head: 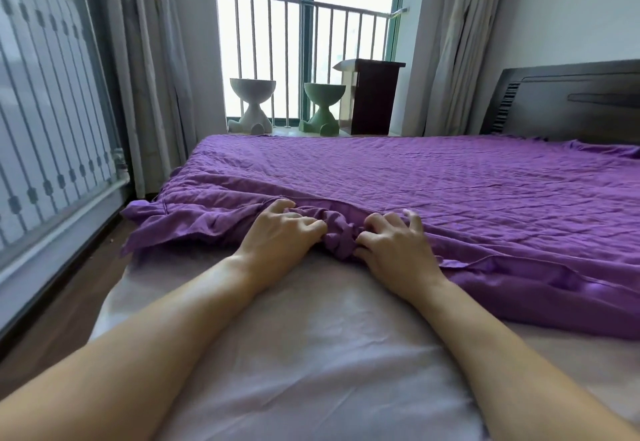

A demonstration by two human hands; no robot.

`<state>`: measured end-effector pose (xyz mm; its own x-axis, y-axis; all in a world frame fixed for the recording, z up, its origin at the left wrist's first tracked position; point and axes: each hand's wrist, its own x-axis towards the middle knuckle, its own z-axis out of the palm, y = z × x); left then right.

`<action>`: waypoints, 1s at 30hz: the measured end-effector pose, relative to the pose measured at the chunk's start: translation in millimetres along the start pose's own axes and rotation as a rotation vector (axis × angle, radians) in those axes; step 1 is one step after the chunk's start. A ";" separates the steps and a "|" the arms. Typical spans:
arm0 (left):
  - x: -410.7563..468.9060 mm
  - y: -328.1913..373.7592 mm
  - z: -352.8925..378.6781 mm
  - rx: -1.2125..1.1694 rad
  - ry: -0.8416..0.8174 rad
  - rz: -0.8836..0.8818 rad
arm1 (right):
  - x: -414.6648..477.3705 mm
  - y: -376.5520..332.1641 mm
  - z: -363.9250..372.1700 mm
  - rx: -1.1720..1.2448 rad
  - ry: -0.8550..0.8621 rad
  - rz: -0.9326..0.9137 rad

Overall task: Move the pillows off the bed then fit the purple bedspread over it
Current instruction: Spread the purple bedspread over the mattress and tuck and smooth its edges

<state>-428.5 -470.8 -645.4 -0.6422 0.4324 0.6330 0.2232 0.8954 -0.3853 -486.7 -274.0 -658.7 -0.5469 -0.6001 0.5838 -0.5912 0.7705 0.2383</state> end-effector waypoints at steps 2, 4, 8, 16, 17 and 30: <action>-2.9 -2.4 -11.6 0.056 0.046 0.004 | -1.2 0.4 -4.1 -0.076 0.131 -0.025; -4.6 -5.2 -24.9 0.090 0.094 -0.037 | -3.1 -3.2 -14.2 -0.087 0.248 -0.033; -18.2 -2.0 -57.5 0.083 0.163 -0.128 | -17.2 -18.9 -43.8 -0.137 0.450 -0.072; -68.0 13.2 -95.4 0.069 0.182 -0.071 | -68.0 -49.2 -83.7 -0.255 0.521 -0.128; -71.9 17.0 -100.5 0.058 0.188 -0.088 | -71.2 -53.0 -90.3 -0.241 0.516 -0.131; -170.1 49.2 -161.8 -0.210 0.244 -0.257 | -149.9 -124.3 -132.1 0.306 0.505 0.050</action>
<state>-189.6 -483.1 -663.4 -0.5096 0.1815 0.8411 0.2387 0.9689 -0.0644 -253.0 -251.5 -673.3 -0.2730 -0.3299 0.9037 -0.7571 0.6532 0.0097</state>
